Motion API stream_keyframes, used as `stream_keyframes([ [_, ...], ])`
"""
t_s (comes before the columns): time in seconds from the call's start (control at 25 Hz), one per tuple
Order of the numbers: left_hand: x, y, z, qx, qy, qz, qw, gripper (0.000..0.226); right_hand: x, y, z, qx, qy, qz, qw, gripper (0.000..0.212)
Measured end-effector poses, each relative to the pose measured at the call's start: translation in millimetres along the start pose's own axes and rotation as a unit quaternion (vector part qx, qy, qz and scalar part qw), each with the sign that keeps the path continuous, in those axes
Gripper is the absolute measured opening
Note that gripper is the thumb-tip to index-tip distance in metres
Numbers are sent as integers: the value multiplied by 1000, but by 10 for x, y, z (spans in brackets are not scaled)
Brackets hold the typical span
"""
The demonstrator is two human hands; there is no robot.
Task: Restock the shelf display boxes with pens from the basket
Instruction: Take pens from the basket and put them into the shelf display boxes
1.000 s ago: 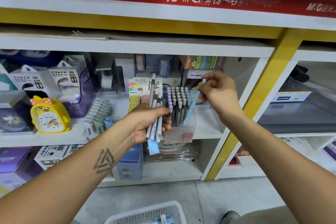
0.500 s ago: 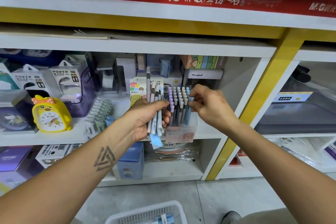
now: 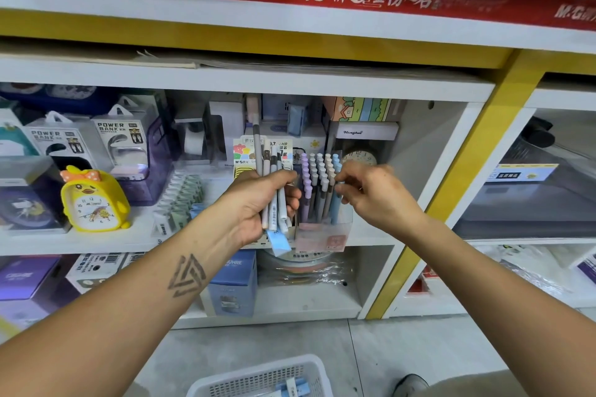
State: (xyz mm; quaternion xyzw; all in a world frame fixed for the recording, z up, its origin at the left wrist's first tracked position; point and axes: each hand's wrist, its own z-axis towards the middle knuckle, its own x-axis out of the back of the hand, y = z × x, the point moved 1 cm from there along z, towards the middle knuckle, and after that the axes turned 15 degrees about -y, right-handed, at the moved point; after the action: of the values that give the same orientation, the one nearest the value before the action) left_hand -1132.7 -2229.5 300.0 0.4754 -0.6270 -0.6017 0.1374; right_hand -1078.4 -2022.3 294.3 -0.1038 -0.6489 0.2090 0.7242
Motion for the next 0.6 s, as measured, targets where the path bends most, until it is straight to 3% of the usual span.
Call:
stream_keyframes([
  [0.12, 3, 14, 0, -6, 2, -19, 1000, 11, -4, 3, 13, -28, 19, -139, 990, 19],
  [0.2, 12, 28, 0, -17, 9, -41, 999, 10, 13, -98, 31, -24, 38, -127, 991, 25],
  [0.28, 42, 59, 8, -41, 32, -63, 997, 13, -2, -276, 56, -9, 3, 70, 998, 23],
  [0.36, 94, 101, 26, -74, 72, -88, 991, 12, -92, -515, 78, -6, -132, 333, 934, 32],
  [0.4, 131, 123, 28, -92, 91, -107, 986, 11, -165, -622, 95, 0, -189, 393, 900, 39],
  [0.48, 206, 161, 18, -118, 111, -140, 977, 12, -311, -793, 130, 20, -232, 421, 877, 44],
  [0.6, 348, 245, -43, -145, 110, -152, 971, 19, -388, -906, 211, 20, -218, 458, 861, 32],
])
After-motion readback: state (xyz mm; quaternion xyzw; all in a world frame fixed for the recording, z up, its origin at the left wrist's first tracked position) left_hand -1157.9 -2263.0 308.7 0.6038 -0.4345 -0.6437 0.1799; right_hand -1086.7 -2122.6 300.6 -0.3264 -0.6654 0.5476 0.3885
